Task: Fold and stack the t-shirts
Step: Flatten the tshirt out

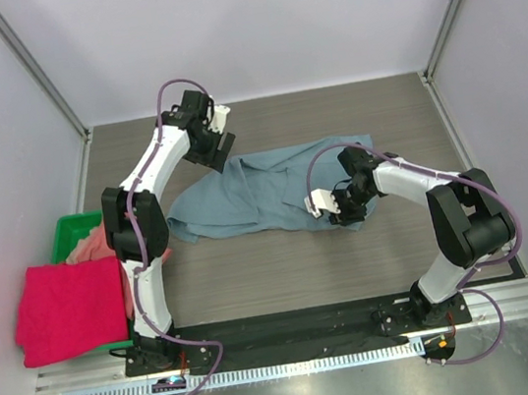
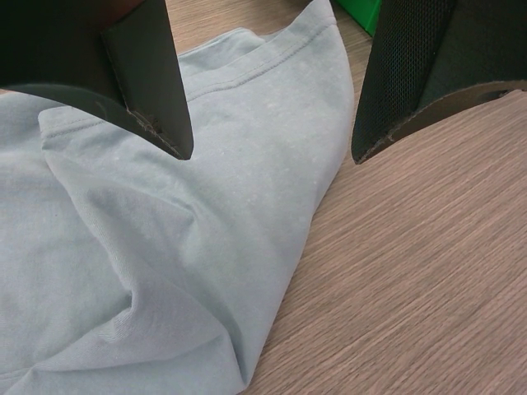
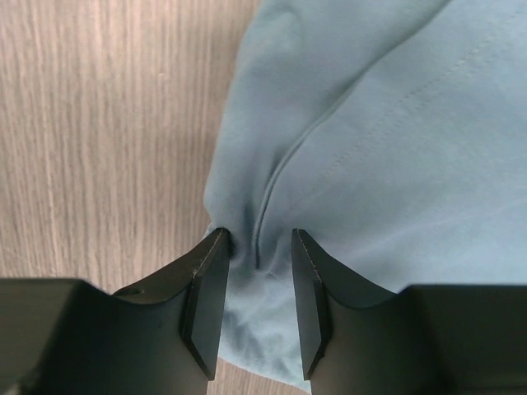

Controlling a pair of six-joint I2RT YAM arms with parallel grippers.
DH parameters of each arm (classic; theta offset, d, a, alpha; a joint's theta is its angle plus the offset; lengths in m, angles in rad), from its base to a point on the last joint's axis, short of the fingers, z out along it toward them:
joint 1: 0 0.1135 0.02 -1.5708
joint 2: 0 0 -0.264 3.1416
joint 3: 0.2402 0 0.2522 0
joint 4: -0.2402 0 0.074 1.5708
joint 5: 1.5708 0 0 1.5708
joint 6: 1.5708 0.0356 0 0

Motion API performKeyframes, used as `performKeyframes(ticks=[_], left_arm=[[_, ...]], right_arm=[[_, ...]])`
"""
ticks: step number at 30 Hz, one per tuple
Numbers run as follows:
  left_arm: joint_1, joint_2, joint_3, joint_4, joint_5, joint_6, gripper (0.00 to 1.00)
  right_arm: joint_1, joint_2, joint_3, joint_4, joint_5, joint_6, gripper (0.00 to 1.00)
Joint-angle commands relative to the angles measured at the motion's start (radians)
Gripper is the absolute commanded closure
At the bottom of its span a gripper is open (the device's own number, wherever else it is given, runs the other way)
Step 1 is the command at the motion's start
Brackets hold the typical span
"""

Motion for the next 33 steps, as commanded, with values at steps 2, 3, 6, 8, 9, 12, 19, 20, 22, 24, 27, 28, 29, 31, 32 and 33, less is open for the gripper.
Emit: performKeyframes(ticks=[2, 3, 6, 8, 9, 12, 19, 20, 22, 24, 27, 28, 29, 31, 32, 33], left_arm=[[-0.005, -0.001, 0.043, 0.026, 0.005, -0.009, 0.21], [-0.005, -0.001, 0.046, 0.028, 0.004, -0.009, 0.22], [-0.005, -0.002, 0.045, 0.029, 0.007, -0.010, 0.21], [-0.005, -0.002, 0.045, 0.029, 0.008, -0.010, 0.21], [-0.007, -0.001, 0.046, 0.029, 0.008, -0.010, 0.21], [-0.007, -0.004, 0.045, 0.029, 0.013, -0.012, 0.21], [-0.007, -0.007, 0.043, 0.031, 0.018, -0.013, 0.21], [-0.007, -0.006, 0.043, 0.031, 0.019, -0.012, 0.21], [-0.007, -0.004, 0.050, 0.031, 0.018, -0.012, 0.21], [-0.007, -0.007, 0.050, 0.029, 0.019, -0.012, 0.21], [-0.005, -0.007, 0.051, 0.031, 0.019, -0.010, 0.21], [-0.007, -0.009, 0.050, 0.031, 0.019, -0.010, 0.22], [-0.007, -0.006, 0.050, 0.032, 0.018, -0.009, 0.21], [-0.007, -0.007, 0.050, 0.033, 0.019, -0.012, 0.21], [-0.007, -0.002, 0.051, 0.034, 0.019, -0.012, 0.21], [-0.008, -0.005, 0.051, 0.033, 0.019, -0.012, 0.21]], right_arm=[[0.006, -0.016, 0.044, 0.031, 0.010, 0.009, 0.59], [0.005, -0.025, 0.044, 0.030, 0.010, 0.008, 0.59], [0.005, -0.040, 0.045, 0.004, 0.013, 0.003, 0.59], [0.005, -0.042, 0.052, -0.006, 0.015, 0.000, 0.59], [0.005, -0.046, 0.055, -0.015, 0.013, 0.000, 0.59], [0.003, -0.053, 0.067, -0.032, 0.018, 0.000, 0.59], [-0.002, -0.054, 0.096, -0.072, -0.001, 0.005, 0.58], [-0.002, -0.050, 0.098, -0.073, 0.001, 0.003, 0.58], [-0.002, -0.046, 0.107, -0.098, -0.007, 0.003, 0.58], [0.000, -0.050, 0.122, -0.145, -0.014, -0.014, 0.58], [-0.002, -0.059, 0.127, -0.180, -0.019, -0.026, 0.58], [-0.002, -0.062, 0.125, -0.184, -0.021, -0.028, 0.58], [-0.002, -0.063, 0.121, -0.190, -0.018, -0.031, 0.58], [-0.002, -0.059, 0.116, -0.188, -0.013, -0.037, 0.58], [-0.002, -0.054, 0.116, -0.187, -0.011, -0.037, 0.58], [-0.002, -0.042, 0.119, -0.185, -0.010, -0.034, 0.58]])
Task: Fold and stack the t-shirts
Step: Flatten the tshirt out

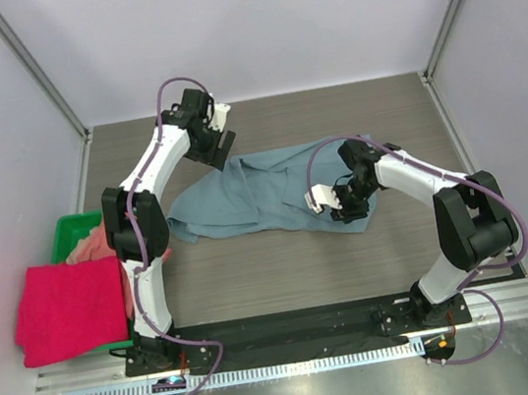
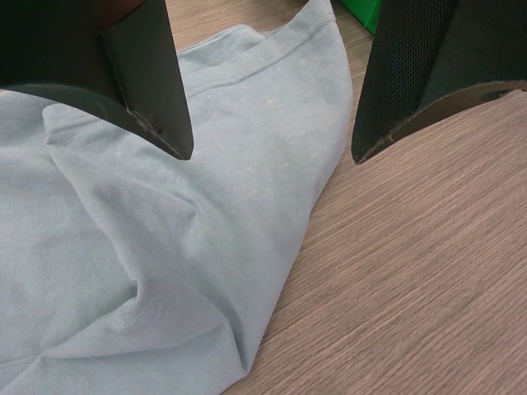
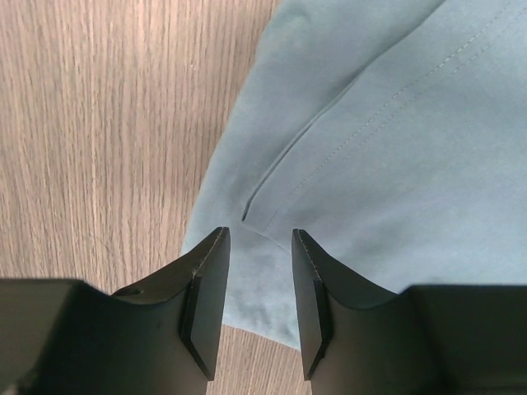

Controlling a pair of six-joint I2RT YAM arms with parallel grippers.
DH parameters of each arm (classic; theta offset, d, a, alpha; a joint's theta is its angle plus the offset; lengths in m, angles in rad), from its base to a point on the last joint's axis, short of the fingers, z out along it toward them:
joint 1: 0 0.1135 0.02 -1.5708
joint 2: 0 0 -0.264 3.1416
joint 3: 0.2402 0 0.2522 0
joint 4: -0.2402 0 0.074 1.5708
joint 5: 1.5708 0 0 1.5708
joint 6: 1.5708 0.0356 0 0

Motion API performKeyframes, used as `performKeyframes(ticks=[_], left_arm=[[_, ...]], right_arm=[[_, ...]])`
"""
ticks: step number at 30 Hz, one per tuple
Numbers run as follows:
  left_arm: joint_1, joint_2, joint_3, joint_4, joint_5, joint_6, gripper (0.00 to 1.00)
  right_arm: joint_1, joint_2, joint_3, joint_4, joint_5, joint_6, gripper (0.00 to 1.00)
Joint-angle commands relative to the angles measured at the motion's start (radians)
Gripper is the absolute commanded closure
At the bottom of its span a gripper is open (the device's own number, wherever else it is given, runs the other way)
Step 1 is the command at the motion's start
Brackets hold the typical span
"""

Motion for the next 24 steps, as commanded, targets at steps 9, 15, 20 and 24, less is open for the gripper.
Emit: performKeyframes(ticks=[9, 15, 20, 24], left_arm=[[-0.006, -0.006, 0.035, 0.028, 0.016, -0.009, 0.21], [-0.006, -0.007, 0.030, 0.029, 0.007, -0.005, 0.21], [-0.006, -0.006, 0.030, 0.028, 0.006, -0.005, 0.21], [-0.008, -0.001, 0.033, 0.028, 0.006, -0.005, 0.21]], right_arm=[[0.000, 0.029, 0.041, 0.002, -0.019, -0.013, 0.58], [0.003, 0.067, 0.052, 0.020, -0.021, -0.011, 0.58], [0.003, 0.078, 0.046, 0.028, -0.013, -0.013, 0.61], [0.003, 0.086, 0.047, 0.041, -0.016, 0.006, 0.67]])
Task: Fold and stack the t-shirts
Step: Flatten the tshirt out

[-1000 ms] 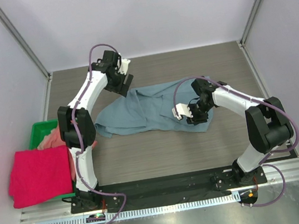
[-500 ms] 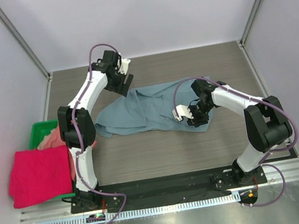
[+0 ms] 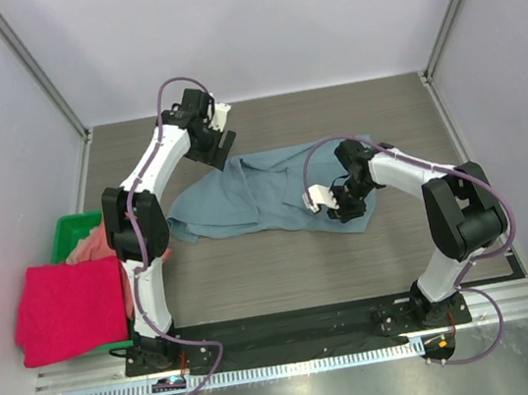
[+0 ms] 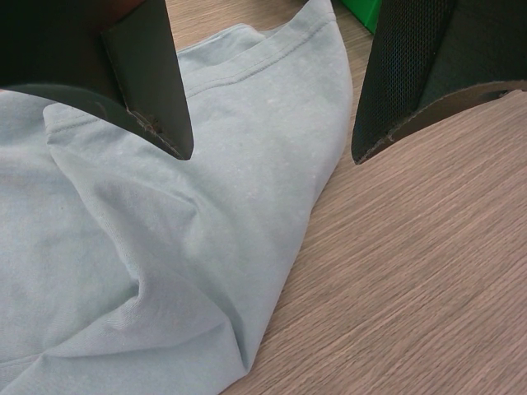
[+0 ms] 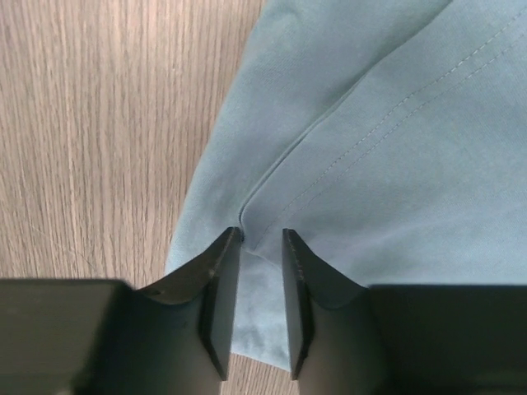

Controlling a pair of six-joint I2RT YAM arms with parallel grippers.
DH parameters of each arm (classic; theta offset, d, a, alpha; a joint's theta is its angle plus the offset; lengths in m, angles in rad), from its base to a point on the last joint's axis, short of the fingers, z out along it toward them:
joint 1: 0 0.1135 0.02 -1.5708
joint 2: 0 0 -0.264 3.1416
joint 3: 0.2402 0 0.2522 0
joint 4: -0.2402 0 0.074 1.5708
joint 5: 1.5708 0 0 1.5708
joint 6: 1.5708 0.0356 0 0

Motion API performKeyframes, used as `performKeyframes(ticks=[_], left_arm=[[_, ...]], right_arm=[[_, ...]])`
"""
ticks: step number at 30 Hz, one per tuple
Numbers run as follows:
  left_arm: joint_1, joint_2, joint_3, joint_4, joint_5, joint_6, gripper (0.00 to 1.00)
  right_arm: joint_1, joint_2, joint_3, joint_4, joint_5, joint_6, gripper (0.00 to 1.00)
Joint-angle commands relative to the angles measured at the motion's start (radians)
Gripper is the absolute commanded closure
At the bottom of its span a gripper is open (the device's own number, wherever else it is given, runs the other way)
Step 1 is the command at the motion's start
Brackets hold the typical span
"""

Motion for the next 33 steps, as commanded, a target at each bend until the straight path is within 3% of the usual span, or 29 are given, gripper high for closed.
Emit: performKeyframes(ticks=[1, 5, 6, 9, 15, 19, 22, 24, 33], left_arm=[[-0.007, 0.002, 0.035, 0.025, 0.006, -0.004, 0.21], [-0.013, 0.005, 0.041, 0.025, 0.006, -0.005, 0.22], [-0.013, 0.008, 0.041, 0.026, 0.006, -0.002, 0.21], [-0.014, 0.006, 0.041, 0.025, 0.004, -0.001, 0.21], [-0.014, -0.024, 0.029, 0.005, 0.019, 0.011, 0.21], [-0.014, -0.069, -0.035, -0.035, 0.100, 0.027, 0.21], [-0.028, -0.075, -0.098, -0.108, 0.182, 0.073, 0.26], [-0.049, -0.070, -0.141, -0.148, 0.185, 0.125, 0.34], [-0.189, -0.067, -0.195, -0.161, 0.219, 0.186, 0.44]], right_arm=[[0.005, 0.012, 0.035, 0.025, -0.017, 0.012, 0.68], [0.008, 0.028, 0.050, 0.035, -0.017, 0.049, 0.78], [0.009, 0.032, 0.053, 0.035, -0.016, 0.055, 0.86], [0.009, 0.029, 0.067, 0.035, -0.021, 0.078, 0.98], [-0.040, 0.000, 0.212, 0.050, -0.021, 0.222, 0.98], [-0.112, 0.026, 0.445, 0.116, 0.028, 0.474, 0.98], [-0.150, 0.074, 0.579, 0.142, 0.079, 0.597, 0.98], [-0.179, 0.110, 0.631, 0.154, 0.082, 0.709, 0.99], [-0.187, 0.181, 0.727, 0.168, 0.091, 0.790, 0.99]])
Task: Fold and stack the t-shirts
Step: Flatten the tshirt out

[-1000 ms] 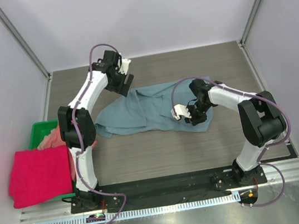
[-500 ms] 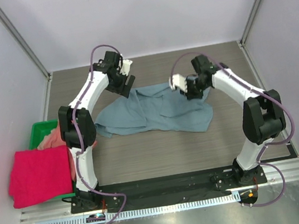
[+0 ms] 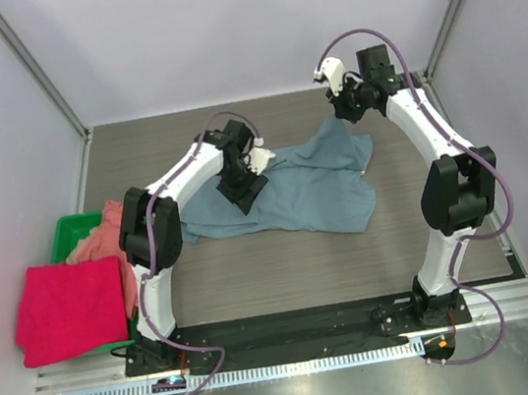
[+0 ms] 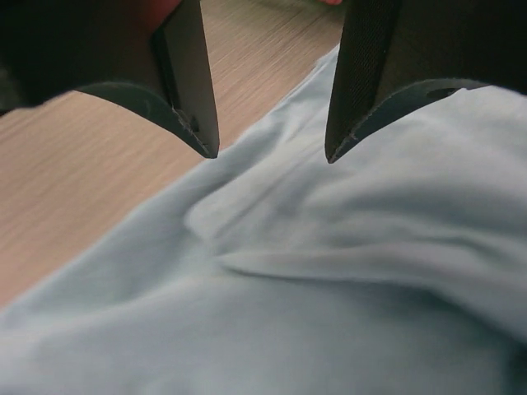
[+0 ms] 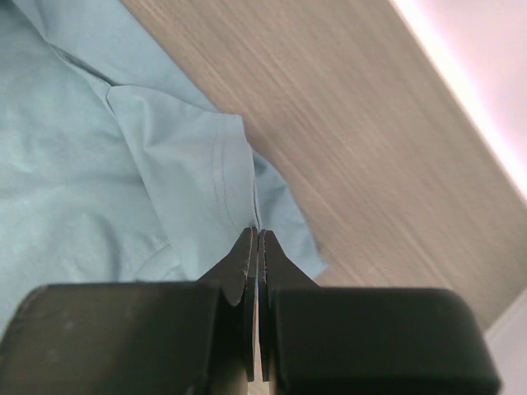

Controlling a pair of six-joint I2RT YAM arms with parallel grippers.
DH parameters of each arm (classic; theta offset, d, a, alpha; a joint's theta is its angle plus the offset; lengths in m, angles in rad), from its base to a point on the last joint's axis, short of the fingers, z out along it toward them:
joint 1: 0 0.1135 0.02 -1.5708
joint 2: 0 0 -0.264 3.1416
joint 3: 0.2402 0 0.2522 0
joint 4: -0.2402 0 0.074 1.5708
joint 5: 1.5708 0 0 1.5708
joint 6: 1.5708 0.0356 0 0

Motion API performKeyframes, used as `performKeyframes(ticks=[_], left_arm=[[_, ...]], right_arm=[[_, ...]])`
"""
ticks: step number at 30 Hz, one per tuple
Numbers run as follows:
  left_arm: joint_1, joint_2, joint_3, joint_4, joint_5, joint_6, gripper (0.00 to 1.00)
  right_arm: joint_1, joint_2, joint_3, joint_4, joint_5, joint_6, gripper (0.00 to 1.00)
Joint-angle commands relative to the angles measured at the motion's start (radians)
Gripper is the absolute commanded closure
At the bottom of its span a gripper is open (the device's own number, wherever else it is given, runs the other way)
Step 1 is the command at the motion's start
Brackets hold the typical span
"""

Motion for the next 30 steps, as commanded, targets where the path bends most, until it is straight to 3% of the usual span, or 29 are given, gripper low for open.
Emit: performKeyframes(ticks=[1, 14, 30], left_arm=[[-0.040, -0.034, 0.000, -0.036, 0.073, 0.044, 0.45], [-0.152, 0.020, 0.004, 0.007, 0.033, -0.008, 0.45], [-0.121, 0.052, -0.040, 0.148, -0.054, -0.050, 0.51]], right_arm=[[0.007, 0.025, 0.053, 0.008, 0.012, 0.065, 0.99], [0.007, 0.000, 0.012, 0.004, -0.001, 0.007, 0.99], [0.007, -0.047, -0.032, 0.004, -0.011, 0.055, 0.99]])
